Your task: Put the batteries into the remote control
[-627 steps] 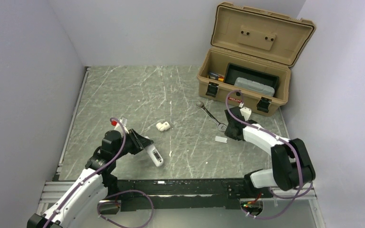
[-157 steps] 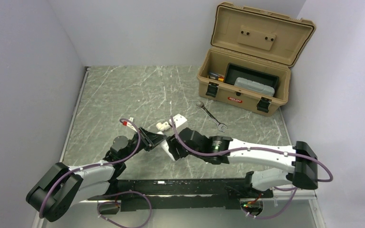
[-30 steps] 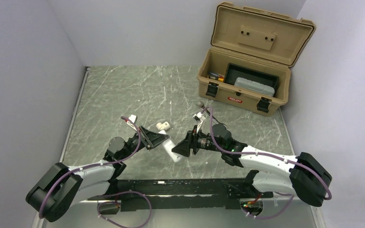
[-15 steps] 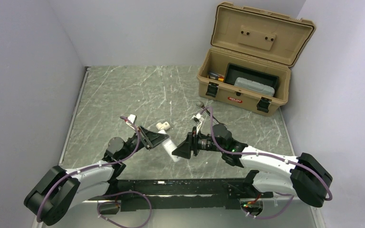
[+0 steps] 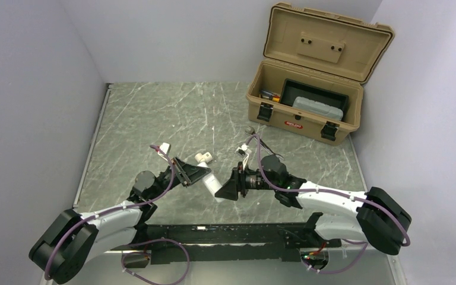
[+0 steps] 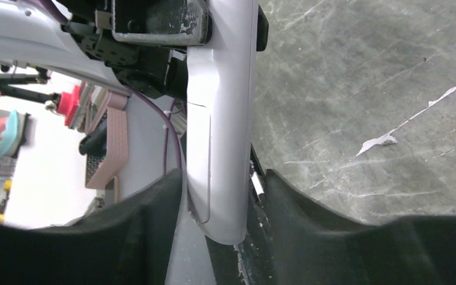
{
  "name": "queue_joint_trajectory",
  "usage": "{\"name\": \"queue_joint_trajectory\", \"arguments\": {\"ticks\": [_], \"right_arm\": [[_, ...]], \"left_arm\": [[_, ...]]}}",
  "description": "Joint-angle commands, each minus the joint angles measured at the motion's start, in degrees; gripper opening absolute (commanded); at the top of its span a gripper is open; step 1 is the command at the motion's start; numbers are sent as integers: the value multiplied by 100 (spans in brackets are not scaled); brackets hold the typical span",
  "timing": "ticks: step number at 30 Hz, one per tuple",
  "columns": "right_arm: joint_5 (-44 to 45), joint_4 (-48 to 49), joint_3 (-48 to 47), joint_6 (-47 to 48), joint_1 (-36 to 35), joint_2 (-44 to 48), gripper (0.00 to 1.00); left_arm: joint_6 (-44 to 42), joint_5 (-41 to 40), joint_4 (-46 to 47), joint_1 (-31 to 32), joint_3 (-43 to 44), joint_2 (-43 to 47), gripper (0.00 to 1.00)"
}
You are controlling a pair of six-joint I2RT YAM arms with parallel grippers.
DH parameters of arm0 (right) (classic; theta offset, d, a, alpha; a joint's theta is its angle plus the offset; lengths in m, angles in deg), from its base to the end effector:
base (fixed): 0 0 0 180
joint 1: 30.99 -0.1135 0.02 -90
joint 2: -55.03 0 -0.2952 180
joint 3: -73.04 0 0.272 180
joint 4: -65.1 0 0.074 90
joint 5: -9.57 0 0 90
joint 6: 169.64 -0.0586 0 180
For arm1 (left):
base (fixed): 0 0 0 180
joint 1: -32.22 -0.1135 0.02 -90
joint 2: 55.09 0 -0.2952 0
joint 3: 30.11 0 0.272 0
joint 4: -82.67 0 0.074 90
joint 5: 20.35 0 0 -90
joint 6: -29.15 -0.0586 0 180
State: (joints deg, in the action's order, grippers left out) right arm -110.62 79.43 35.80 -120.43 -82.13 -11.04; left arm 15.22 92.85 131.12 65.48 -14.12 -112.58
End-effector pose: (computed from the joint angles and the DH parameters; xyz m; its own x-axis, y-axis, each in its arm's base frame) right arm 0.1397 0.2203 0.2210 -0.7582 -0.0410 -0.6507 -0.6382 0.2509 0.7278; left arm 0.1479 -0.1246 0.1977 -0.7823 -0.5538 -0.2852 0.2983 0.0690 -0.9520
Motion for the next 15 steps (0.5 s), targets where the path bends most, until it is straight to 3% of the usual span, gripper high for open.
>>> {"name": "queue_joint_trajectory", "arguments": {"ticks": [1, 3, 5, 14, 15], "right_arm": [[-168, 409, -65, -31, 16, -92, 44], [-137, 449, -51, -39, 11, -91, 29], [-108, 455, -53, -51, 17, -91, 21], [-62, 498, -59, -89, 14, -98, 19], [-66, 515, -56, -94, 11, -104, 22]], "left_arm": [[-83, 28, 169, 18, 210, 145, 0], [-82, 31, 161, 21, 214, 142, 0], [-72, 42, 176, 17, 220, 121, 0], [-45, 53, 306, 17, 186, 27, 0], [-55, 53, 306, 22, 181, 28, 0]]}}
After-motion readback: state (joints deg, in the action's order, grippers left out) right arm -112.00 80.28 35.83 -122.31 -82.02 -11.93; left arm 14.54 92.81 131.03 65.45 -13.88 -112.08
